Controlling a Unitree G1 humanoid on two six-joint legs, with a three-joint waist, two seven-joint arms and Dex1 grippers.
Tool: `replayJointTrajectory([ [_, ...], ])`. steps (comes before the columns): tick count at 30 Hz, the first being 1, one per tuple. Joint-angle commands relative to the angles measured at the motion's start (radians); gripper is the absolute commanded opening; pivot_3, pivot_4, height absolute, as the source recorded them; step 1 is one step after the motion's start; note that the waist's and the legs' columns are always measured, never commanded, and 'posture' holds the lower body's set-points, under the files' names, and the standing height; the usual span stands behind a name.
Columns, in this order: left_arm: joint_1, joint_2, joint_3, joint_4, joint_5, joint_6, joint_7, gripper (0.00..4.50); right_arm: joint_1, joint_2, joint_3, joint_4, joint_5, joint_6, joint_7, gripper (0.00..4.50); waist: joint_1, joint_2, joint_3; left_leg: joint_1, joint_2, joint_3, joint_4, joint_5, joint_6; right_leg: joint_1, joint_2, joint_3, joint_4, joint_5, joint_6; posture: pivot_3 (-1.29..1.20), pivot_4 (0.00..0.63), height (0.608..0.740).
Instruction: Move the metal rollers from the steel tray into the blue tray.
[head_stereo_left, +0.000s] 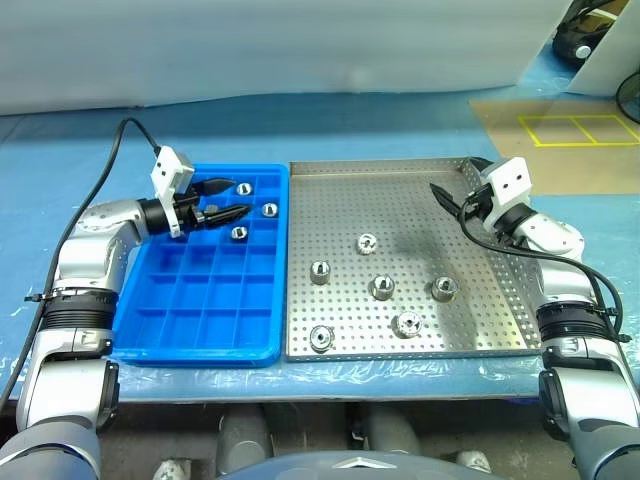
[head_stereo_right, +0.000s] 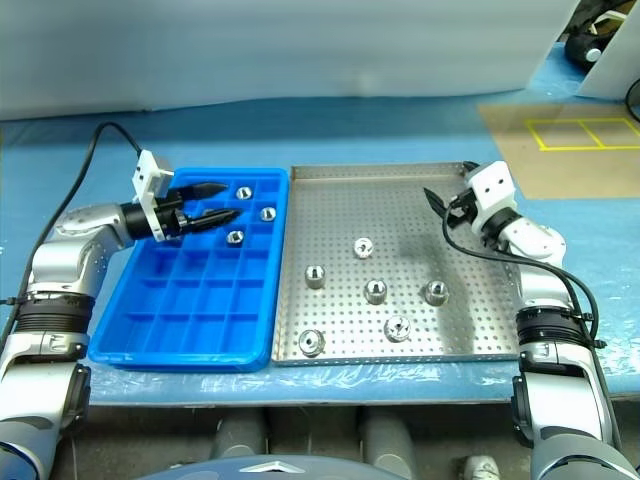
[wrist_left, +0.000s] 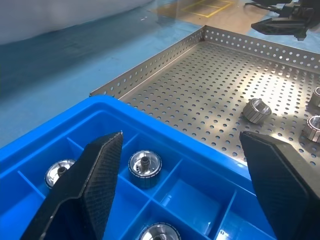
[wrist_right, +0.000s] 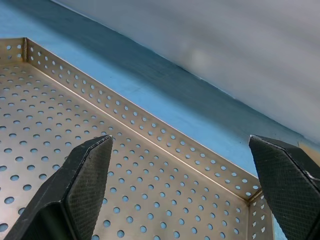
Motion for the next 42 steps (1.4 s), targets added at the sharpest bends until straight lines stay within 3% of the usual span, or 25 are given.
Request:
replayJointTrajectory([
  [1,-0.006,0.012,0.02,-0.034,-0.015,-0.004,-0.004,3.95,-0.016,-0.003,-0.006,-0.02,0.005,-0.008,0.001,4.48,0.0,0.0,0.0,0.0,0.0,0.0,0.0,0.0,0.0,0.0,0.0,0.0,0.0,0.0,0.0,-0.06,0.15,0.74],
  [17,-0.074,-0.006,-0.037,0.021,0.008,-0.018,-0.077,3.95,0.024,-0.051,-0.031,-0.069,0.02,0.013,0.031,4.48,-0.001,0.0,0.0,0.0,0.0,0.0,0.0,0.0,0.0,0.0,0.0,0.0,0.0,0.0,0.0,-0.11,0.15,0.74],
  [22,-0.166,-0.074,-0.119,0.071,0.031,-0.048,-0.153,3.95,0.03,-0.067,-0.021,-0.112,0.041,0.045,0.085,4.48,-0.001,0.0,0.0,0.0,-0.001,0.0,0.001,0.0,0.0,0.0,0.0,0.001,0.0,0.0,0.0,-0.13,0.15,0.74],
  [28,-0.253,-0.151,-0.236,0.143,0.072,-0.088,-0.296,3.95,0.097,-0.133,-0.03,-0.31,0.19,0.218,0.3,4.48,-0.003,0.0,0.0,0.0,-0.001,0.0,0.0,-0.001,0.002,0.001,0.0,0.001,0.0,0.0,0.0,-0.21,0.15,0.74],
  [33,-0.307,-0.195,-0.321,0.263,0.128,-0.163,-0.43,3.95,0.263,-0.289,-0.06,-0.594,0.396,0.479,0.526,4.48,-0.004,0.0,0.0,0.0,-0.001,0.001,0.0,-0.001,0.009,0.003,0.0,0.002,-0.004,0.0,0.0,-0.28,0.15,0.74],
  [37,-0.349,-0.233,-0.38,0.393,0.196,-0.283,-0.504,3.95,0.351,-0.398,-0.091,-0.705,0.423,0.542,0.596,4.48,-0.007,0.0,0.0,0.001,-0.002,0.003,0.002,-0.004,0.015,0.004,0.0,0.004,-0.006,0.001,0.002,-0.33,0.15,0.74],
  [42,-0.401,-0.309,-0.419,0.505,0.23,-0.383,-0.506,3.95,0.397,-0.43,-0.144,-0.822,0.461,0.61,0.57,4.48,-0.013,0.0,0.0,0.003,-0.002,0.008,0.005,-0.006,0.016,0.007,0.0,0.01,-0.006,0.003,0.005,-0.38,0.15,0.74],
])
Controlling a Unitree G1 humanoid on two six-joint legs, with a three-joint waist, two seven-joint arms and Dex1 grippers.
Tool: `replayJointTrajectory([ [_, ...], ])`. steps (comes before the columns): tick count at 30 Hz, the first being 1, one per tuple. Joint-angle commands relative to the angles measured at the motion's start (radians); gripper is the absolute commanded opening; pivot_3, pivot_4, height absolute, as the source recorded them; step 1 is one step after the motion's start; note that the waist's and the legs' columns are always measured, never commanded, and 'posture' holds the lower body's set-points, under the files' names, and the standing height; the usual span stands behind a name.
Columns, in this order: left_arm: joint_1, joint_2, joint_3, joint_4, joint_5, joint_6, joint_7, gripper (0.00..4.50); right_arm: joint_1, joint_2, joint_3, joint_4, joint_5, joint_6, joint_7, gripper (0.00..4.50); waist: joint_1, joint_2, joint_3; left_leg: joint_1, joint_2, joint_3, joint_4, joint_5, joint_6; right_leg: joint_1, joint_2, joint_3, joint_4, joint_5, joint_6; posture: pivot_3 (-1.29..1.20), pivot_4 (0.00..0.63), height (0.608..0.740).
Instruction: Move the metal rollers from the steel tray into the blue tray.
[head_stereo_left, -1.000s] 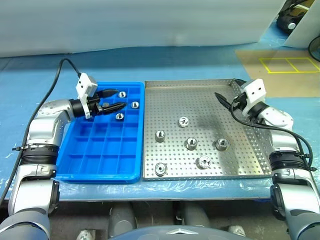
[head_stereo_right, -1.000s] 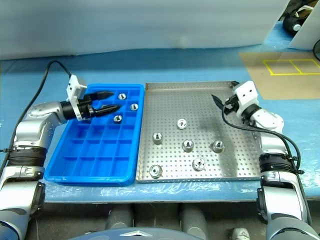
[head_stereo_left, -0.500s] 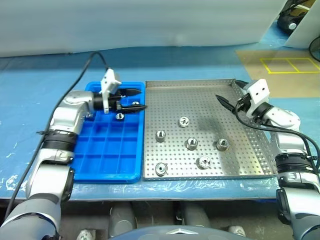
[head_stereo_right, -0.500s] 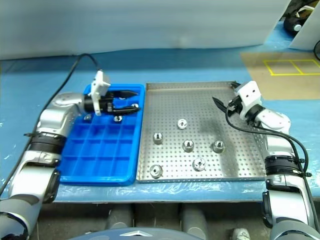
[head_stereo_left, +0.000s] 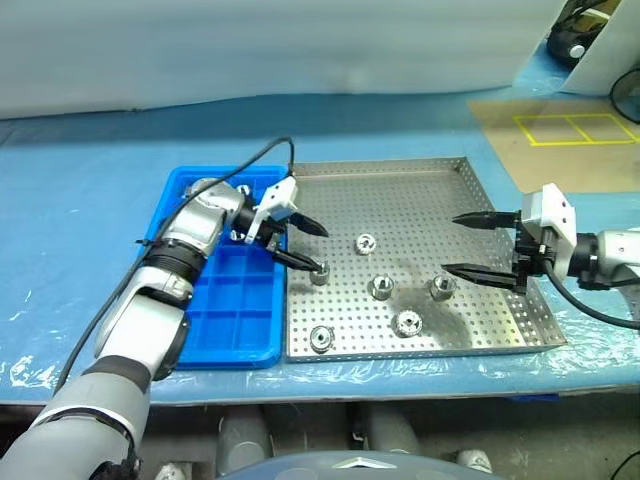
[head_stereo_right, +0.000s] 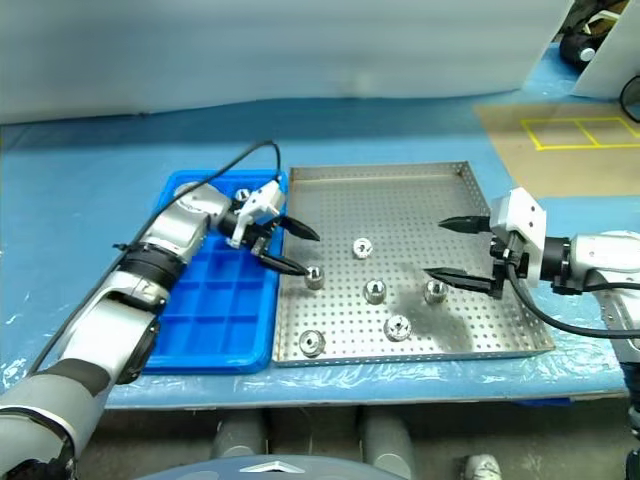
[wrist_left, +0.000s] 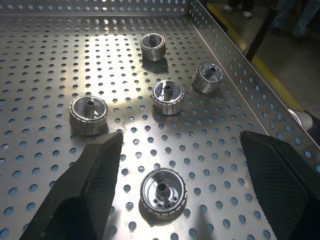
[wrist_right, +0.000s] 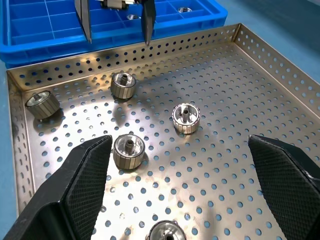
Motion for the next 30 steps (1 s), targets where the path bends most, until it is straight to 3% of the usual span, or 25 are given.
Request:
replayJointTrajectory([
  [1,-0.063,-0.039,-0.019,0.062,0.027,-0.087,-0.011,3.95,0.034,-0.018,-0.065,-0.117,0.048,0.045,-0.017,4.48,-0.003,0.0,0.0,0.0,0.0,0.0,0.001,0.0,0.0,0.0,0.0,0.0,0.0,0.0,0.0,-0.39,0.15,0.74],
  [17,-0.161,-0.1,-0.126,0.317,0.3,-0.381,0.035,3.95,0.181,0.021,-0.137,-0.236,0.011,0.054,-0.152,4.48,-0.027,0.0,0.0,-0.001,-0.002,0.002,0.004,-0.005,0.002,0.0,-0.002,0.002,-0.002,0.001,0.002,-0.47,0.15,0.74],
  [30,-0.171,-0.085,-0.144,0.363,0.432,-0.434,0.094,3.95,0.215,0.04,-0.156,-0.266,0.0,0.036,-0.206,4.48,-0.052,0.0,0.0,-0.001,-0.003,0.002,0.004,-0.005,0.002,0.0,-0.002,0.003,-0.002,0.001,0.002,-0.49,0.15,0.74],
])
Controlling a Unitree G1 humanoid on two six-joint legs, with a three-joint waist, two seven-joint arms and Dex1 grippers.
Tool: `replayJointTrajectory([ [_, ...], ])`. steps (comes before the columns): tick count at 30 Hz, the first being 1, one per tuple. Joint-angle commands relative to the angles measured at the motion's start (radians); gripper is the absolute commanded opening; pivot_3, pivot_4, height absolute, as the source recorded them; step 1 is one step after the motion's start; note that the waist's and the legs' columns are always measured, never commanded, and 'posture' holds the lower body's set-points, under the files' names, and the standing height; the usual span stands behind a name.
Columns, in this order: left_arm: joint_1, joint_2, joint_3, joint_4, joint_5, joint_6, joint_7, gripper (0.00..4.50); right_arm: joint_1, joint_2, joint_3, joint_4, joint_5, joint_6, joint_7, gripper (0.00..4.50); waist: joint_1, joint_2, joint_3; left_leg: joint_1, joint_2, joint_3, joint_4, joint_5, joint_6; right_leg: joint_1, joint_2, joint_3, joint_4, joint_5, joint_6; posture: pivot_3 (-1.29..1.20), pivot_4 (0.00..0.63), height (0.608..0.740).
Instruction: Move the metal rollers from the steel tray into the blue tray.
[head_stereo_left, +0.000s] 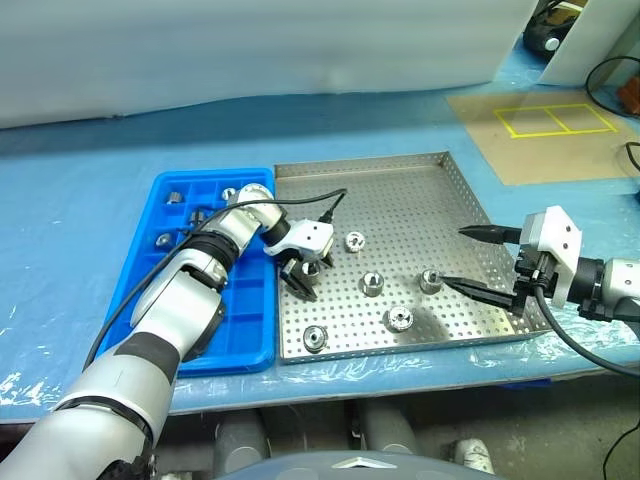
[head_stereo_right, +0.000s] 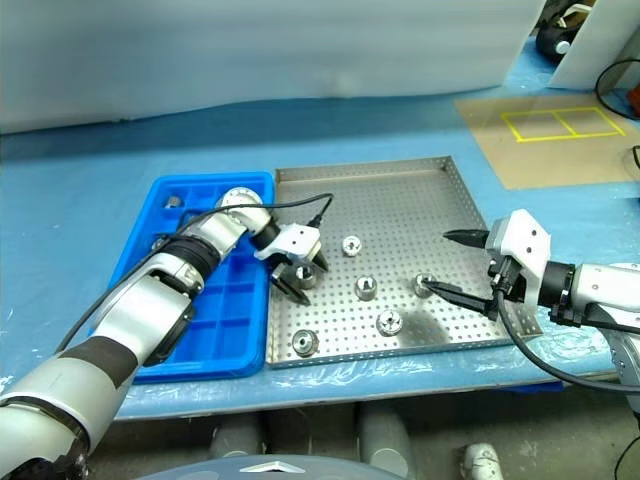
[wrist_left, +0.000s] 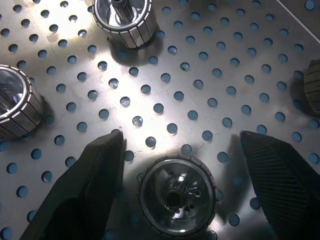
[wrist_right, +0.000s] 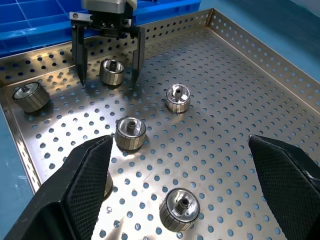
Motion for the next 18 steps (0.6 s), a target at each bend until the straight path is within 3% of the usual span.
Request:
replayJointTrajectory([
  [1,-0.018,0.025,-0.014,0.018,0.046,-0.02,0.031,3.95,0.008,0.002,-0.042,-0.049,0.003,-0.014,-0.008,4.48,-0.001,0.0,0.0,0.0,0.0,0.0,0.0,0.0,0.0,0.0,0.0,0.0,0.0,0.0,0.0,-0.49,0.15,0.74],
  [7,-0.016,0.025,-0.014,0.029,0.081,-0.019,0.063,3.95,-0.005,-0.001,-0.032,-0.038,-0.008,-0.025,-0.012,4.48,-0.007,0.0,0.0,0.0,0.0,0.0,0.0,0.0,0.0,0.0,0.0,0.0,0.0,0.0,0.0,-0.48,0.15,0.74],
  [10,-0.012,0.024,-0.005,0.027,0.076,-0.021,0.046,3.36,-0.009,0.001,-0.027,-0.035,-0.012,-0.029,-0.015,4.5,-0.011,0.0,0.0,0.0,0.0,0.0,0.0,0.0,0.0,0.0,0.0,0.0,0.0,0.0,0.0,-0.48,0.15,0.74],
  [14,-0.007,0.026,-0.005,0.02,0.083,-0.03,0.062,2.11,-0.011,0.003,-0.023,-0.029,-0.02,-0.037,-0.018,4.5,-0.014,0.0,0.0,0.0,0.0,0.0,0.0,0.0,0.0,0.0,0.0,0.0,0.0,0.0,0.0,-0.48,0.15,0.74],
  [18,-0.007,0.027,-0.008,0.022,0.085,-0.029,0.057,2.11,-0.014,0.004,-0.02,-0.027,-0.024,-0.04,-0.02,4.5,-0.019,0.0,0.0,0.0,0.0,0.0,0.001,0.0,0.0,0.0,0.0,0.0,0.0,0.0,0.0,-0.48,0.15,0.74],
])
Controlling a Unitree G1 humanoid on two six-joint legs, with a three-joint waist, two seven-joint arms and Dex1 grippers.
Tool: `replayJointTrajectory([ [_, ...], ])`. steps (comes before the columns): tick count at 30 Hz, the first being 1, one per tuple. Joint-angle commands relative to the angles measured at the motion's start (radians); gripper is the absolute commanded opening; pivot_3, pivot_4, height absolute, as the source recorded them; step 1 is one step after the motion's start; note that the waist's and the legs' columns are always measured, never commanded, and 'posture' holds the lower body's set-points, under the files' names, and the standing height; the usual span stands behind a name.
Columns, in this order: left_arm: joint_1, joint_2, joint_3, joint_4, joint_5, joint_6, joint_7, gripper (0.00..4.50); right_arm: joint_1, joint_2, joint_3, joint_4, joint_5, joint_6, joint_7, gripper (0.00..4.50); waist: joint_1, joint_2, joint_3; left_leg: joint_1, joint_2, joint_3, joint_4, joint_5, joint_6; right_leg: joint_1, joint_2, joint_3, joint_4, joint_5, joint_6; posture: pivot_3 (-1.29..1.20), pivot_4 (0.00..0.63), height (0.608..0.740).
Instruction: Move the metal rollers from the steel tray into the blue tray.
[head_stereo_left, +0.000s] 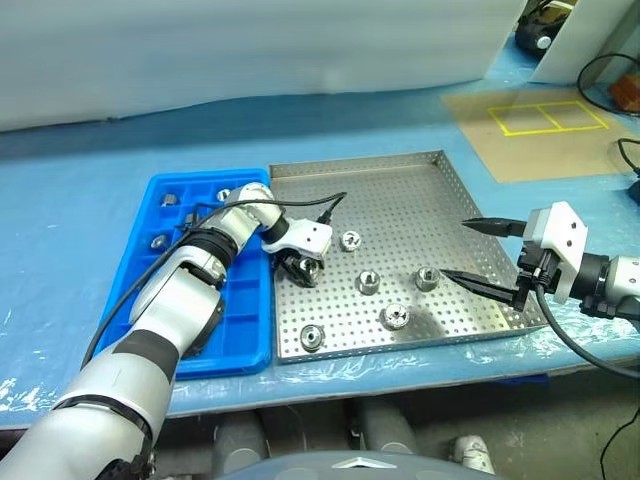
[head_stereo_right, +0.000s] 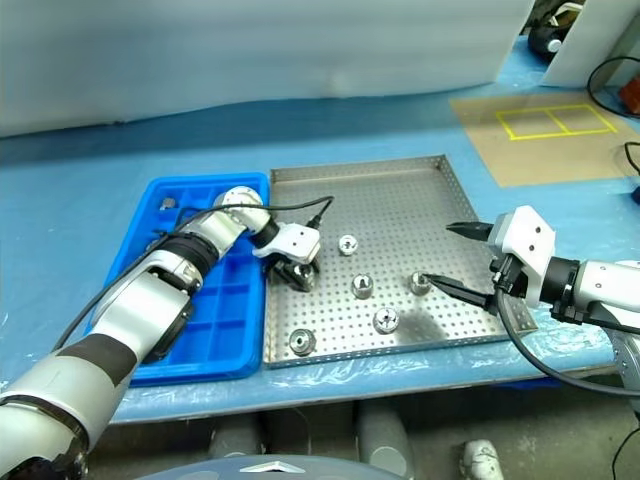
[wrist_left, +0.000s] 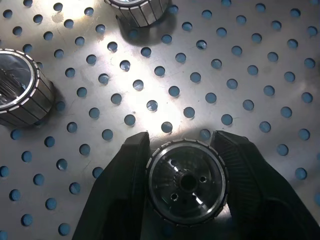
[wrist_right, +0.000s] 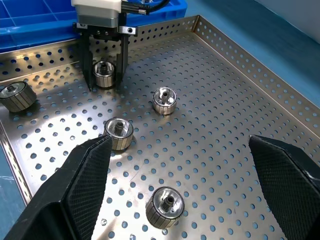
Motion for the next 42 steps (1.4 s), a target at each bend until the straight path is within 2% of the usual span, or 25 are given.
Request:
replayJointTrajectory([
  [1,0.001,0.02,-0.005,0.009,0.016,-0.009,-0.004,1.96,-0.014,0.004,-0.014,-0.009,-0.006,-0.021,-0.003,4.5,-0.001,0.0,0.0,0.0,0.0,0.0,0.0,0.0,0.0,0.0,0.0,0.0,0.0,0.0,0.0,-0.47,0.15,0.74],
  [3,0.0,0.018,0.002,0.007,0.01,-0.004,0.0,1.76,-0.019,0.006,-0.01,-0.005,-0.009,-0.024,-0.004,4.5,-0.002,0.0,0.0,0.0,0.0,0.0,0.0,0.0,0.0,0.0,0.0,0.0,0.0,0.0,0.0,-0.47,0.15,0.74],
  [7,-0.005,0.017,0.028,-0.009,-0.019,0.009,0.002,1.76,-0.037,0.011,0.006,0.006,-0.012,-0.031,-0.001,4.5,-0.002,0.0,0.0,0.0,0.0,0.0,0.0,0.0,0.0,0.0,0.0,0.0,0.0,0.0,0.0,-0.46,0.15,0.74],
  [12,-0.028,0.034,0.161,-0.099,-0.186,0.14,-0.095,1.76,-0.116,0.018,0.064,0.045,-0.019,-0.045,0.019,4.5,0.001,0.0,0.0,-0.001,0.0,0.0,0.0,0.0,0.0,-0.001,0.0,0.0,0.0,0.0,0.0,-0.4,0.15,0.74],
  [16,-0.023,0.104,0.258,-0.224,-0.33,0.313,-0.135,1.76,-0.209,0.033,0.135,0.112,-0.038,-0.072,0.048,4.5,0.002,0.0,0.0,-0.001,0.0,0.0,-0.001,0.0,0.0,-0.002,0.0,0.0,0.0,0.0,0.0,-0.32,0.15,0.74],
  [19,0.03,0.209,0.305,-0.388,-0.436,0.474,-0.136,1.76,-0.305,0.061,0.217,0.177,-0.06,-0.097,0.087,4.5,0.002,0.0,0.0,-0.001,0.0,0.0,-0.002,0.0,0.0,-0.005,0.0,0.0,0.001,0.0,0.0,-0.26,0.15,0.74],
  [22,0.116,0.312,0.309,-0.559,-0.492,0.597,-0.136,1.76,-0.389,0.095,0.28,0.239,-0.086,-0.127,0.123,4.5,0.011,0.001,0.001,0.0,0.001,0.001,-0.005,0.001,-0.001,-0.005,0.001,0.0,0.001,0.0,-0.001,-0.23,0.15,0.74],
  [25,0.217,0.42,0.339,-0.692,-0.489,0.666,-0.113,1.76,-0.52,0.177,0.361,0.357,-0.128,-0.19,0.156,4.5,0.026,0.001,0.001,0.001,0.001,0.002,-0.006,0.001,-0.002,-0.006,0.001,-0.001,0.001,0.0,-0.001,-0.06,0.15,0.74],
  [28,0.384,0.572,0.45,-0.867,-0.52,0.773,-0.037,1.76,-0.673,0.291,0.449,0.506,-0.166,-0.263,0.225,4.5,0.032,0.001,0.001,-0.001,0.004,0.002,-0.005,0.002,-0.004,-0.01,0.0,-0.001,0.003,0.001,-0.001,0.03,0.15,0.74],
  [31,0.487,0.638,0.515,-0.993,-0.563,0.852,0.015,1.76,-0.75,0.353,0.485,0.601,-0.186,-0.315,0.276,4.5,0.058,0.001,0.002,-0.001,0.008,0.001,-0.009,0.005,-0.008,-0.011,0.002,-0.007,0.005,-0.001,-0.004,0.09,0.15,0.74],
  [33,0.609,0.697,0.59,-1.085,-0.583,0.898,0.054,1.76,-0.81,0.414,0.517,0.672,-0.197,-0.357,0.319,4.5,0.085,0.001,0.002,-0.001,0.009,0.001,-0.011,0.005,-0.009,-0.011,0.002,-0.009,0.005,-0.002,-0.005,0.17,0.15,0.74],
  [37,0.791,0.755,0.707,-1.206,-0.617,0.958,0.126,1.76,-0.88,0.505,0.549,0.776,-0.209,-0.417,0.381,4.5,0.126,0.001,0.002,-0.003,0.009,0.0,-0.011,0.005,-0.009,-0.011,0.001,-0.011,0.004,-0.002,-0.006,0.25,0.15,0.74],
  [42,0.937,0.762,0.791,-1.288,-0.639,0.985,0.205,1.76,-0.926,0.579,0.56,0.849,-0.221,-0.459,0.425,4.5,0.178,0.0,0.003,-0.008,0.008,-0.005,-0.009,0.005,-0.009,-0.011,0.0,-0.018,0.004,-0.003,-0.007,0.32,0.15,0.74],
])
